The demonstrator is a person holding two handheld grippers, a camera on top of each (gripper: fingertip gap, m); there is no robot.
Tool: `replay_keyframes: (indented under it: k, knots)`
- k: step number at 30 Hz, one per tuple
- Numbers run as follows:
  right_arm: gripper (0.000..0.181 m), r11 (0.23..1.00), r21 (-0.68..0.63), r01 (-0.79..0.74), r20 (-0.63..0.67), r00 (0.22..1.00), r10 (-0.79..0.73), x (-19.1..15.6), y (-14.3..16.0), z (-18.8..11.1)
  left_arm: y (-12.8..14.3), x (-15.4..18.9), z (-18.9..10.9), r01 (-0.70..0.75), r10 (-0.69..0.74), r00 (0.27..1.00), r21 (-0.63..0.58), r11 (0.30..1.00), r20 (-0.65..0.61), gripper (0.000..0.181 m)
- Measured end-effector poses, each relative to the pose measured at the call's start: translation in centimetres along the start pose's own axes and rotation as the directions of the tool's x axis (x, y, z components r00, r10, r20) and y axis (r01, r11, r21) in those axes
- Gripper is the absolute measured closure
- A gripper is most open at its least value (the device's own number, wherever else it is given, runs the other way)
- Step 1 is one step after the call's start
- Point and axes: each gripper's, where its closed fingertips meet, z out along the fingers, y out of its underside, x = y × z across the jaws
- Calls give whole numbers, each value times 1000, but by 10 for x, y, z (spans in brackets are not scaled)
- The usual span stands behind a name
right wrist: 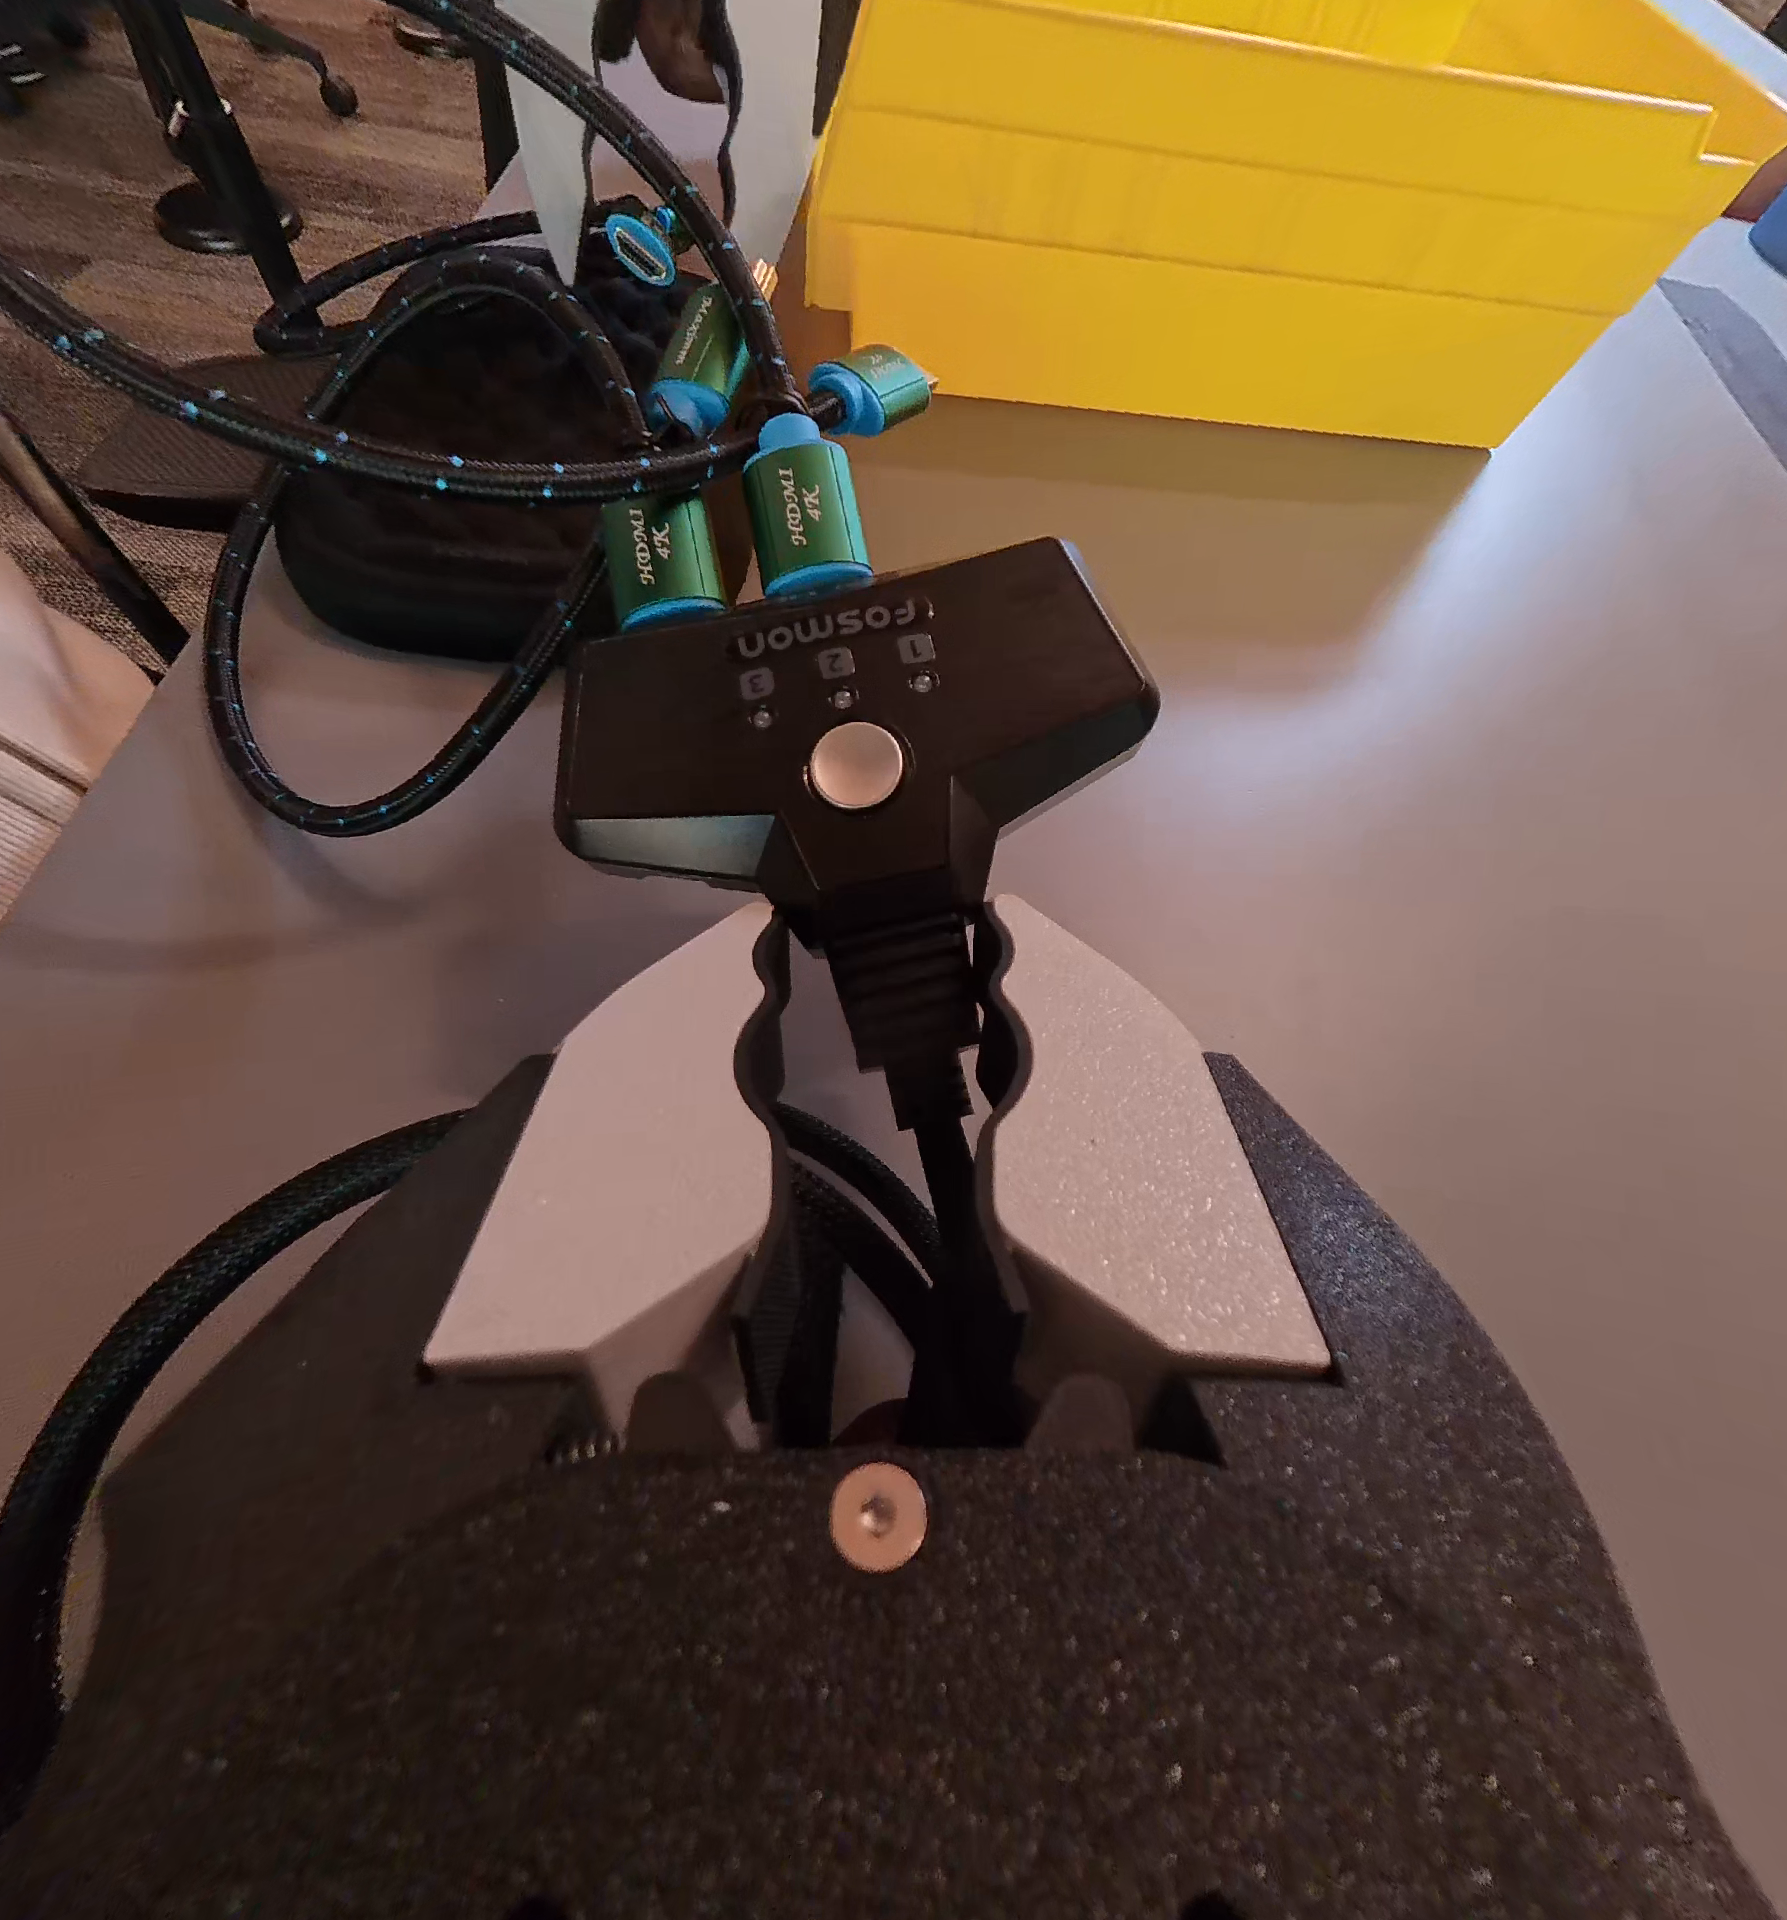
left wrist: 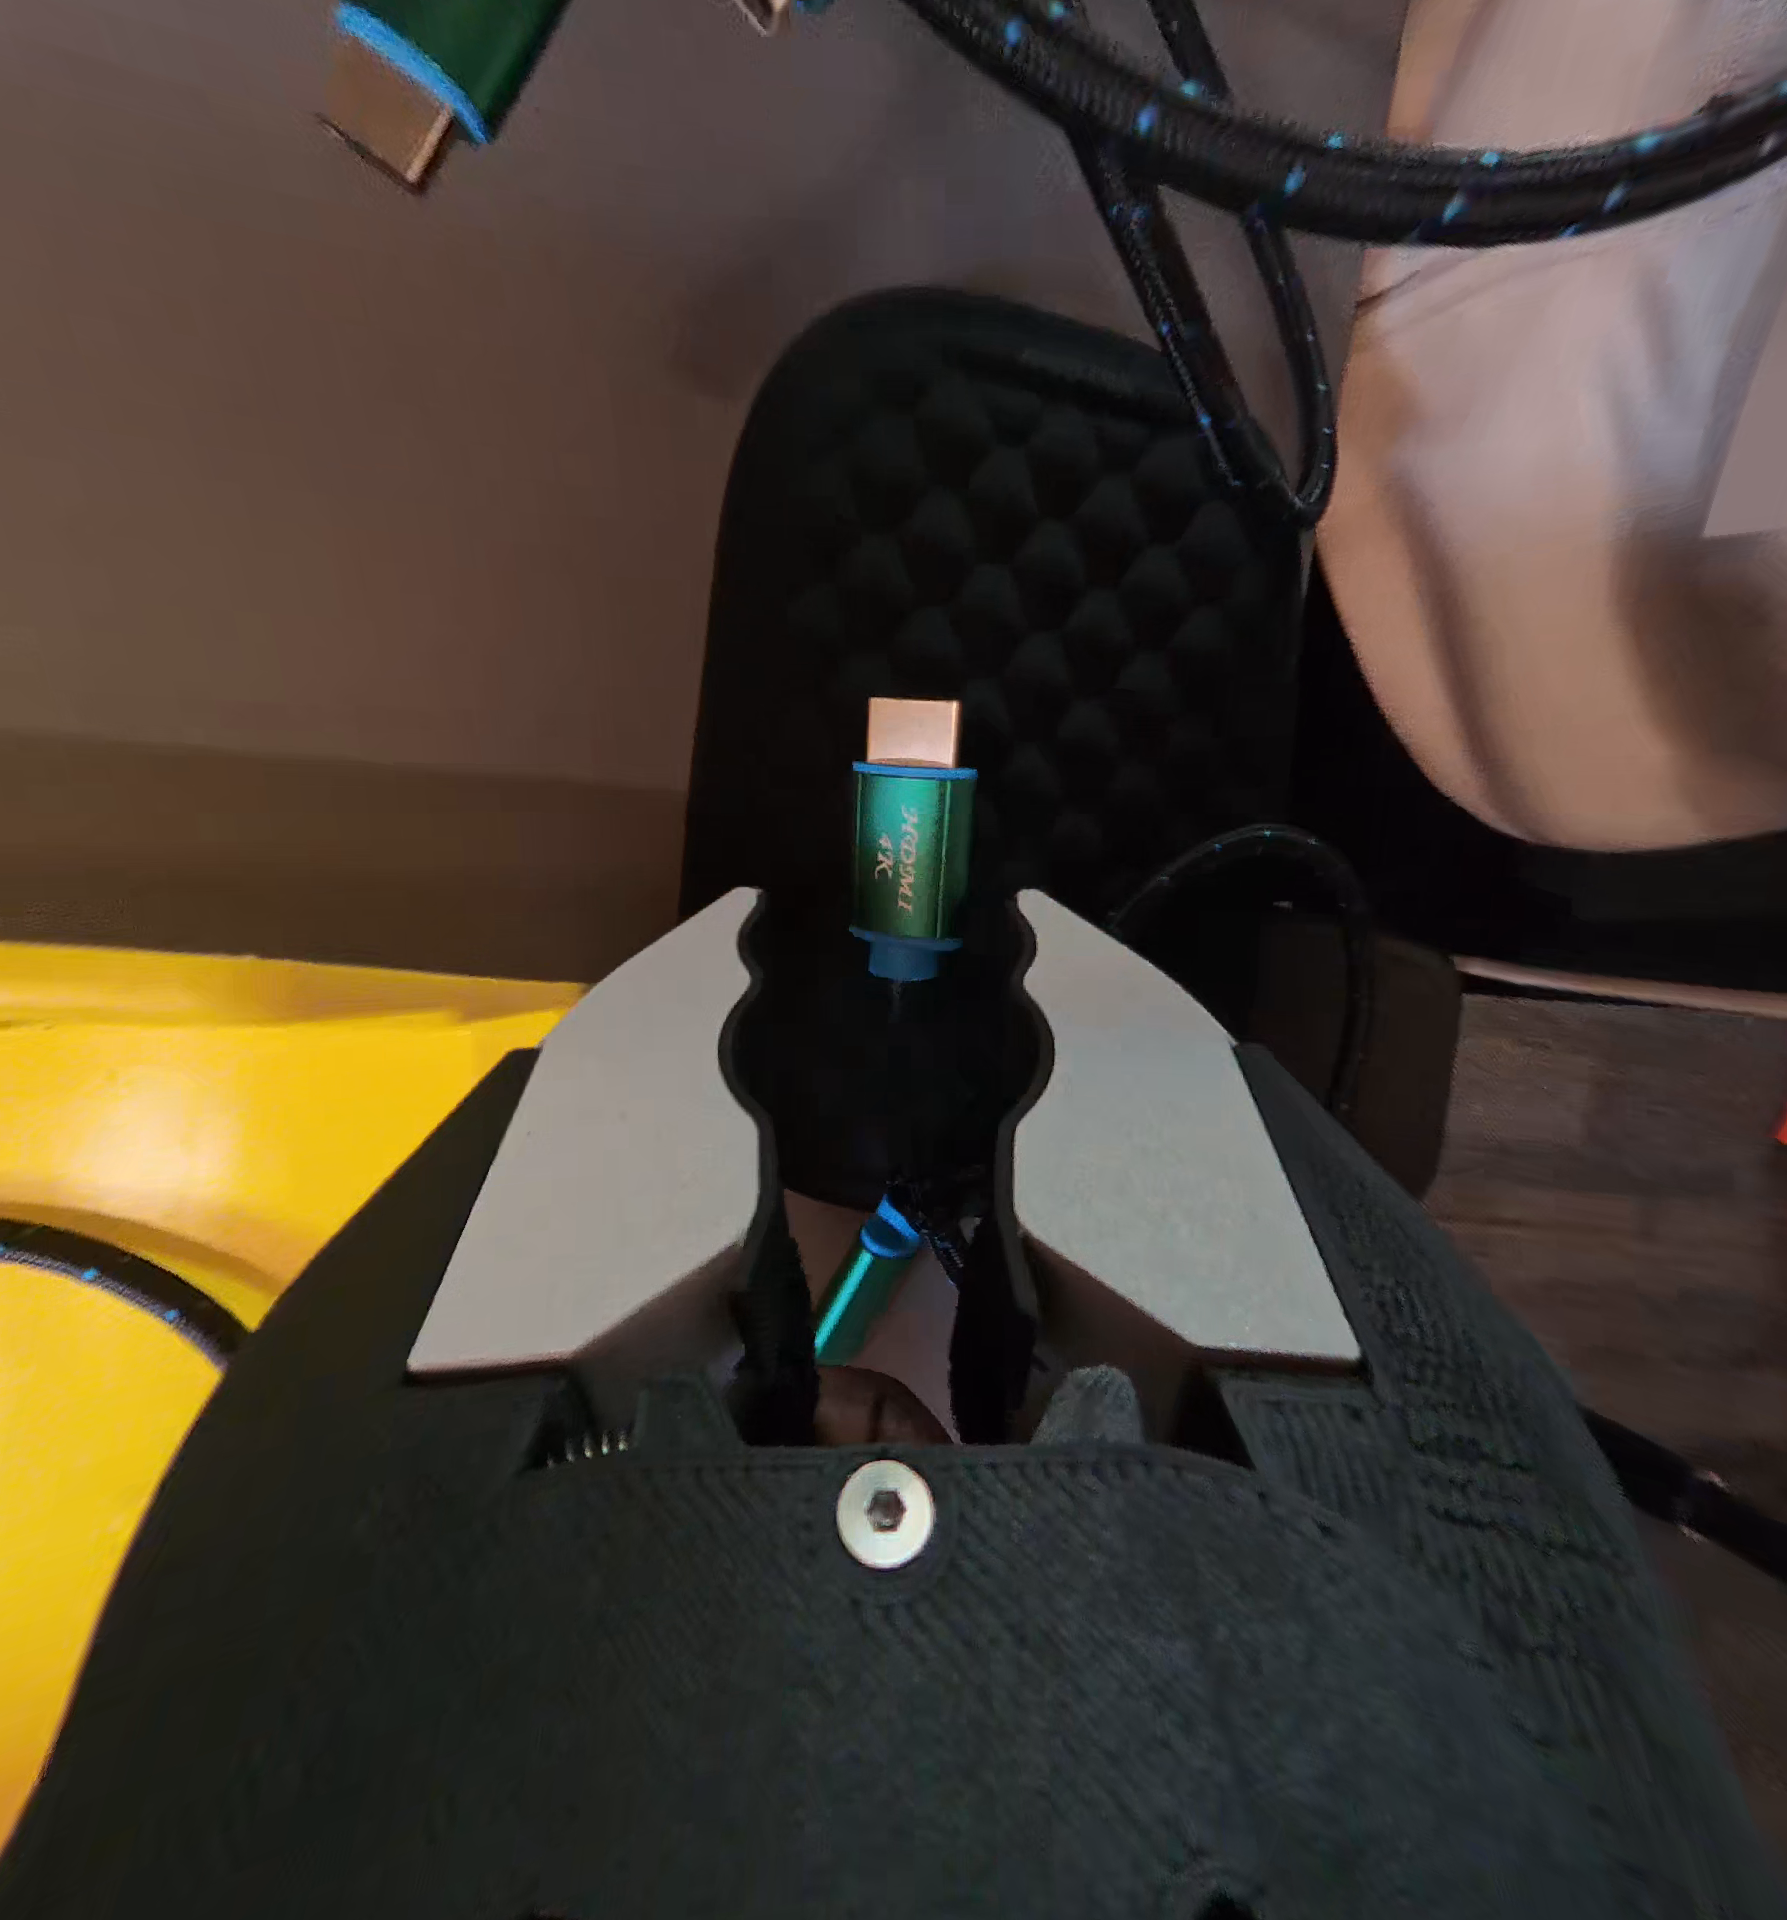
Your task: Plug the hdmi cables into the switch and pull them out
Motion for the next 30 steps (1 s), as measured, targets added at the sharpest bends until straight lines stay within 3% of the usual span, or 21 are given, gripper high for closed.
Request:
replay_keyframes:
  k: [3, 6, 11, 17, 20, 22, 23, 27, 30]
  knots:
    - [147, 1000, 1, 2, 8, 1000, -2, -1, 0, 1, -5, 4, 1, 11, -10, 998, 18, 1000, -62, 156]
    - [147, 1000, -3, 4, 13, 1000, -4, -2, 0, 2, -11, 3, -3, 19, -16, 998, 46, 999, -54, 159]
    - [147, 1000, 0, 18, 15, 1000, -18, -3, -1, 2, -30, -19, -9, 71, -90, 969, 89, 993, 232, 160]
    - [147, 990, 46, 131, 50, 990, -134, -19, -13, 3, -54, -29, -30, 17, 14, 807, -48, 999, 590, 160]
    - [147, 982, 66, 177, 55, 982, -181, -27, -19, 3, -69, -36, -69, -9, 107, 649, -133, 991, 753, 160]
    - [147, 983, 56, 173, 61, 982, -176, -28, -21, 4, -82, -40, -85, -39, 175, 565, -186, 982, 806, 160]
    - [147, 983, 61, 176, 68, 981, -180, -30, -22, 5, -89, -41, -83, -58, 198, 556, -200, 978, 807, 160]
    - [147, 978, 79, 192, 77, 977, -198, -37, -30, 6, -111, -52, -37, -148, 275, 642, -236, 960, 716, 161]
    - [147, 994, 32, 107, 52, 993, -108, -34, -29, 10, -125, -38, 7, -161, 192, 807, -105, 981, 558, 161]
